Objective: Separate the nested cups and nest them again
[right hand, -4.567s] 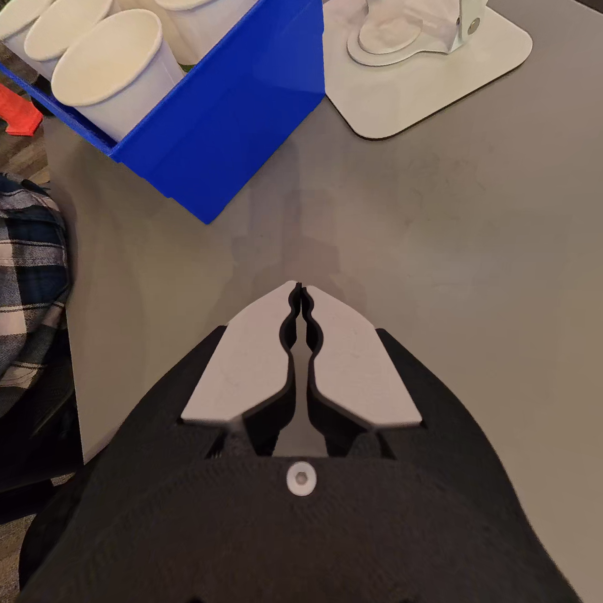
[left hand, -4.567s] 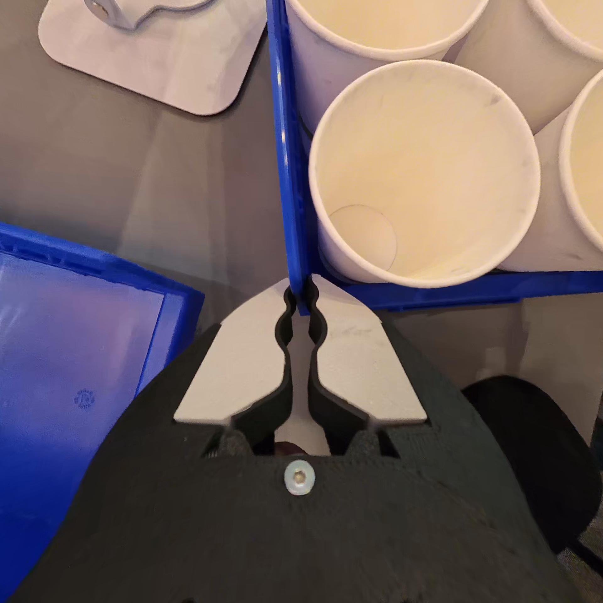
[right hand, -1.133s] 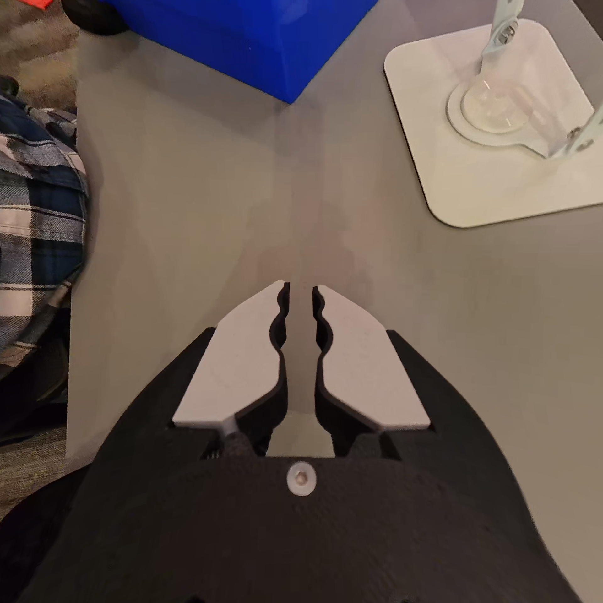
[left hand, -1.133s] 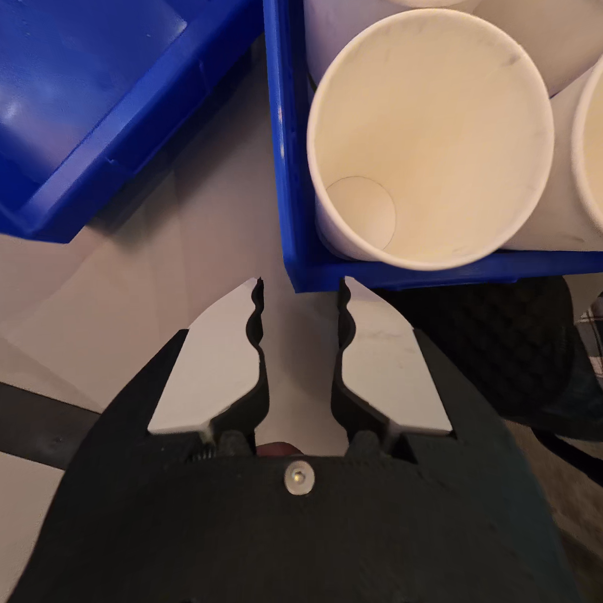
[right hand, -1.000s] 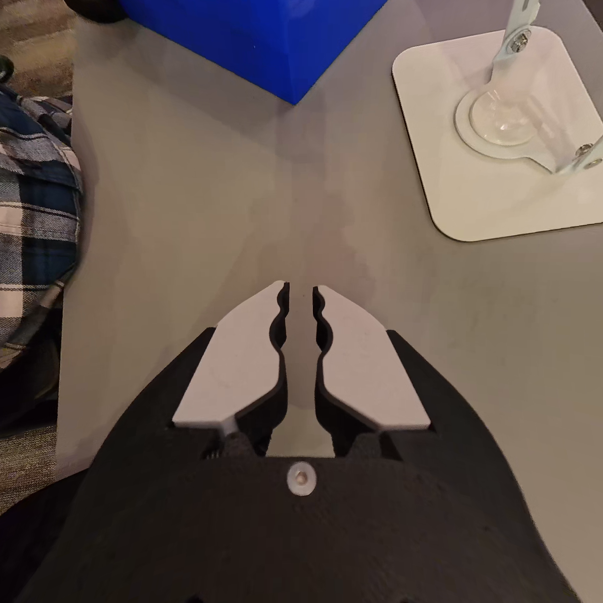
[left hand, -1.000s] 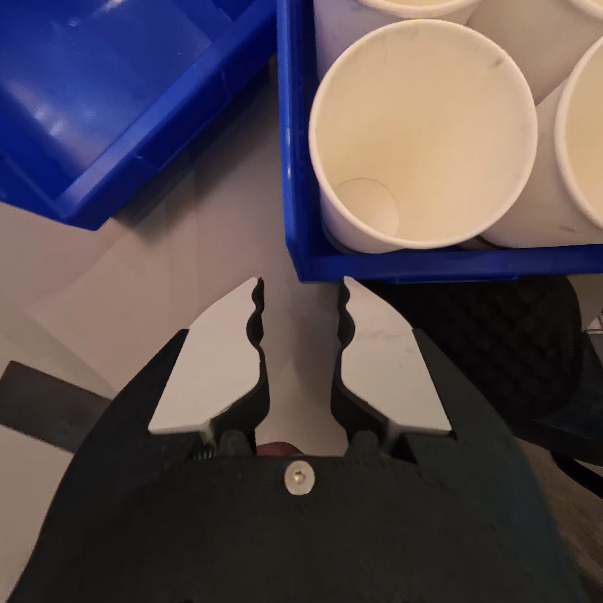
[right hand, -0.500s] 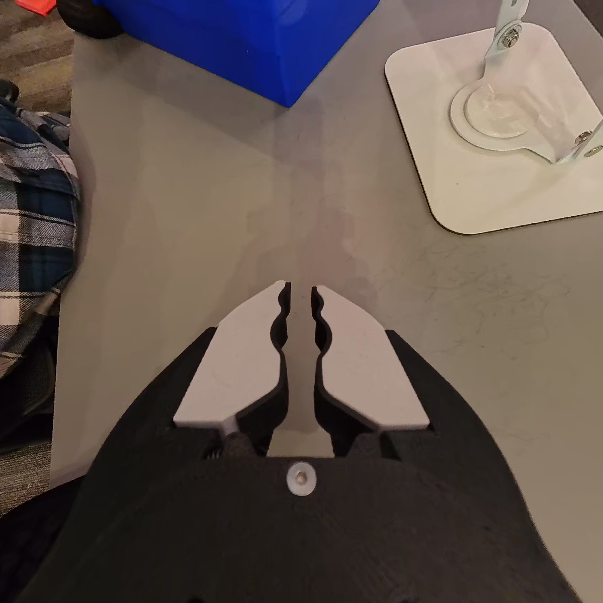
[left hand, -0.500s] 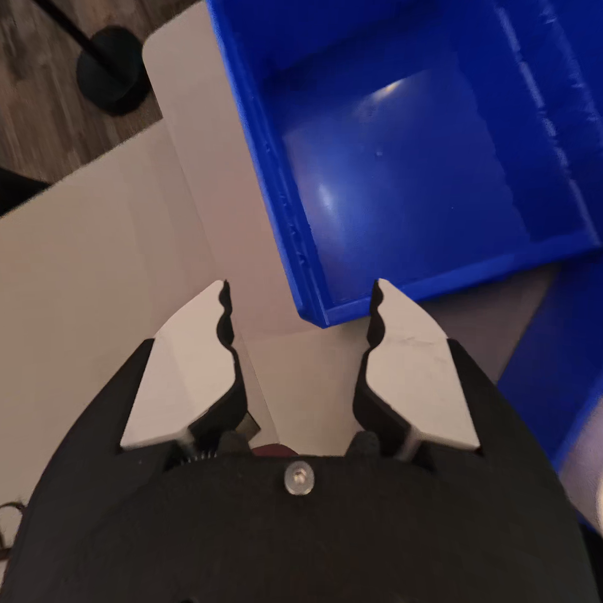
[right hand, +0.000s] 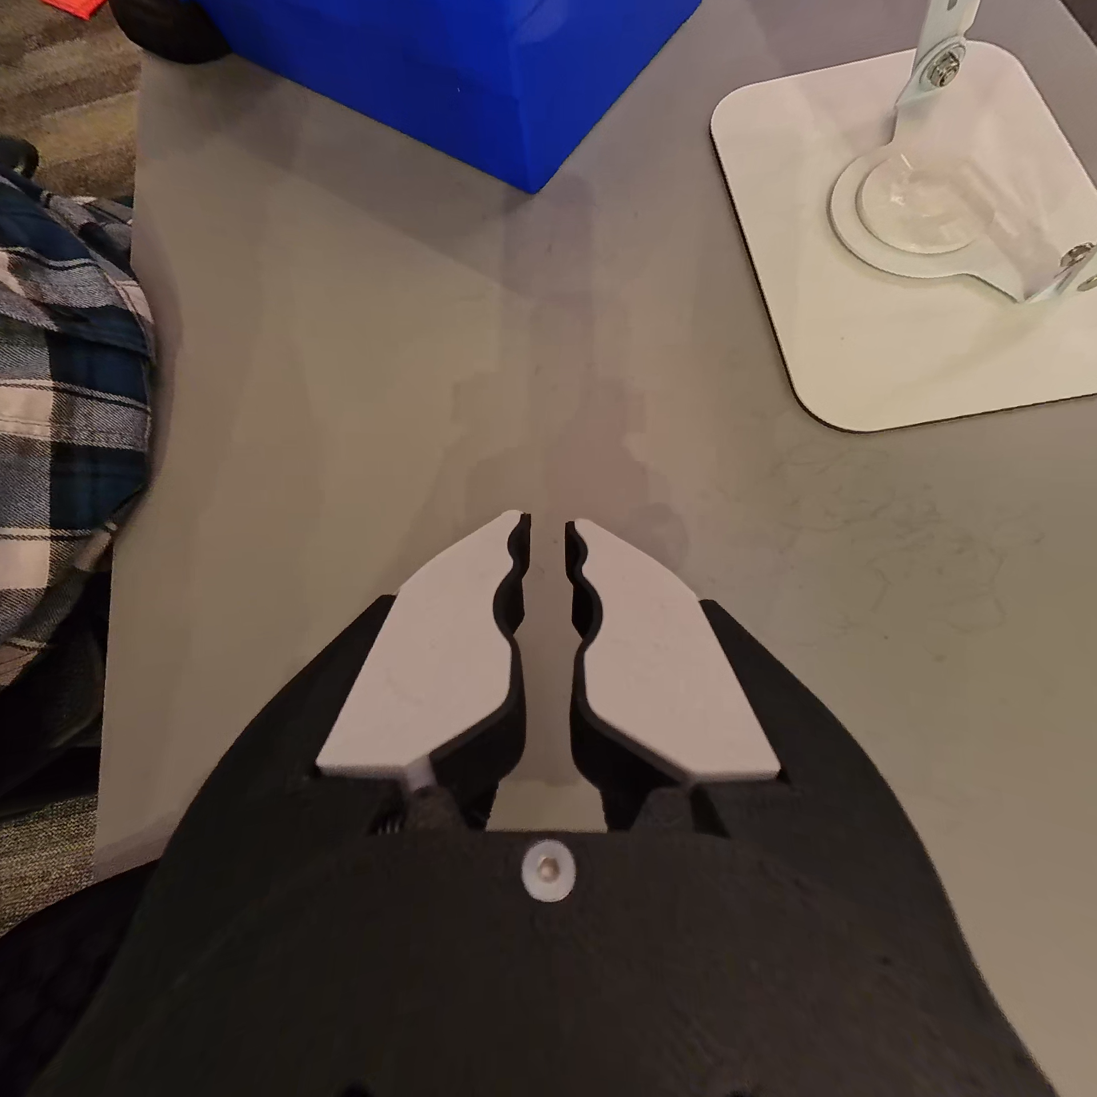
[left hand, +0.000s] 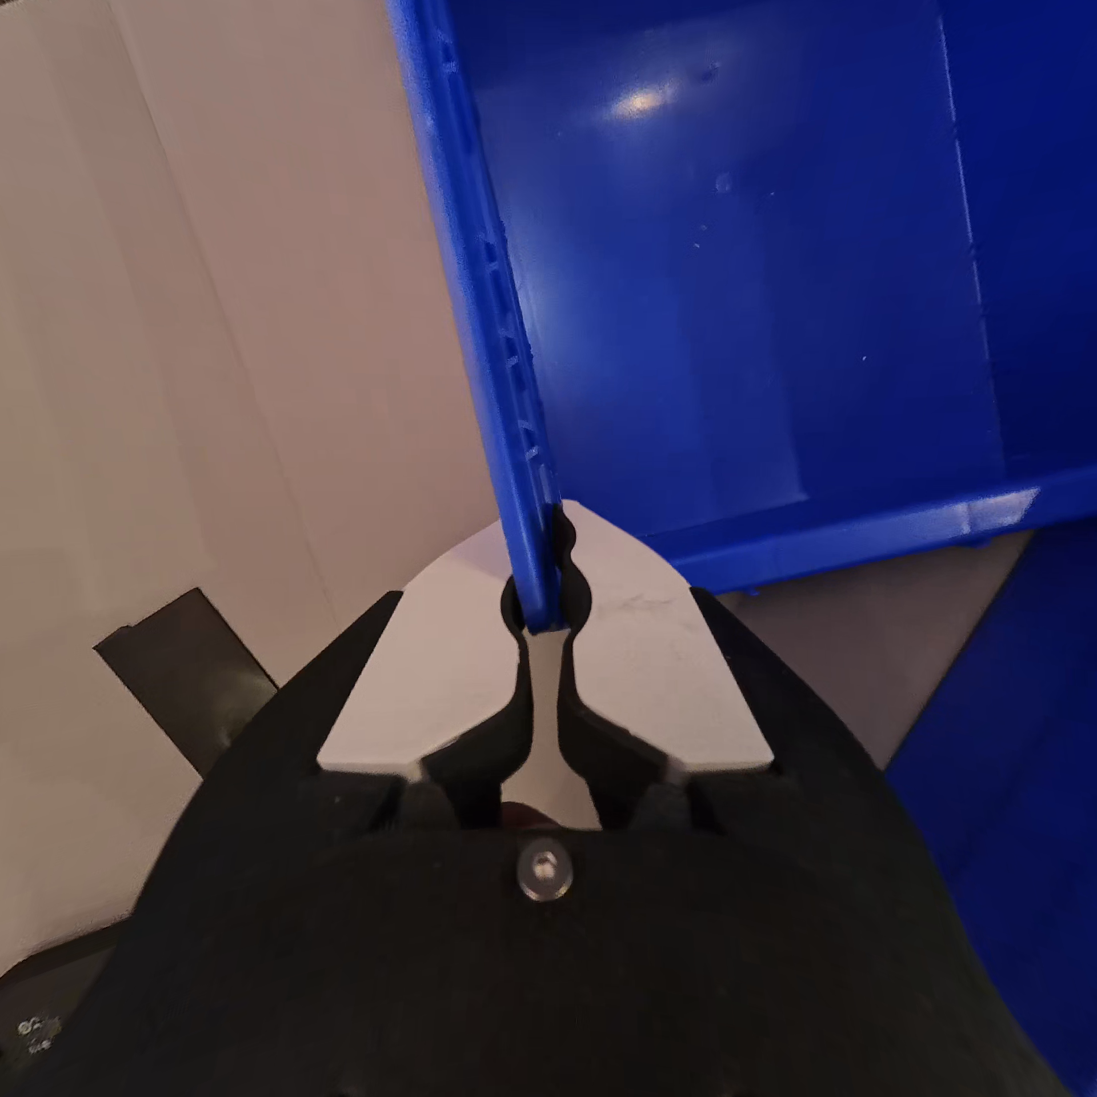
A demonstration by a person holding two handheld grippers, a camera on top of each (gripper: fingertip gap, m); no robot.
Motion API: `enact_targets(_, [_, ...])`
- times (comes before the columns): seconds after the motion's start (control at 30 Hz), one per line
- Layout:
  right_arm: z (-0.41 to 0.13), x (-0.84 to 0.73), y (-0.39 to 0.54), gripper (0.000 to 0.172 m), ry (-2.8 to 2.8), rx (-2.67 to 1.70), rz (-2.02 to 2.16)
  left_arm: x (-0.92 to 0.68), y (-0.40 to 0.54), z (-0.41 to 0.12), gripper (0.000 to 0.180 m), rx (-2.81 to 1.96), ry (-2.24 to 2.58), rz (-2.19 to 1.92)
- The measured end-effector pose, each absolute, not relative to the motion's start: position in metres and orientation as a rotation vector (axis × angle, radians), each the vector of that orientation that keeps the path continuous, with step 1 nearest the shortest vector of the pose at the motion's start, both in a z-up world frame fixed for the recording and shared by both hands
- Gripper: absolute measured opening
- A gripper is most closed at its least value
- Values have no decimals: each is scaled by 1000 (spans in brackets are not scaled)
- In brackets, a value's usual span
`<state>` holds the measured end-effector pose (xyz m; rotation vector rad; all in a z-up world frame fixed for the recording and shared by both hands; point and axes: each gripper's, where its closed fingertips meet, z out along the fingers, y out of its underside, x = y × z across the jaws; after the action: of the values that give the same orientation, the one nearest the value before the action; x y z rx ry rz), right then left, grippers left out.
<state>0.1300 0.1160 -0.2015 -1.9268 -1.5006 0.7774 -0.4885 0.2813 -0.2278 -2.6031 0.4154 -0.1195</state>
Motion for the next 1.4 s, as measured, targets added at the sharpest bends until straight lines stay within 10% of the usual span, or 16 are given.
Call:
enact_targets(0.03, [-202,130,116,11,-1502,-1928,777,-491,283,-226,3,-2586,394,-114])
enact_targets(1.4, [-202,118,118,14,-1651,-1889,636,-542,259,-76,4,-2151,157,4])
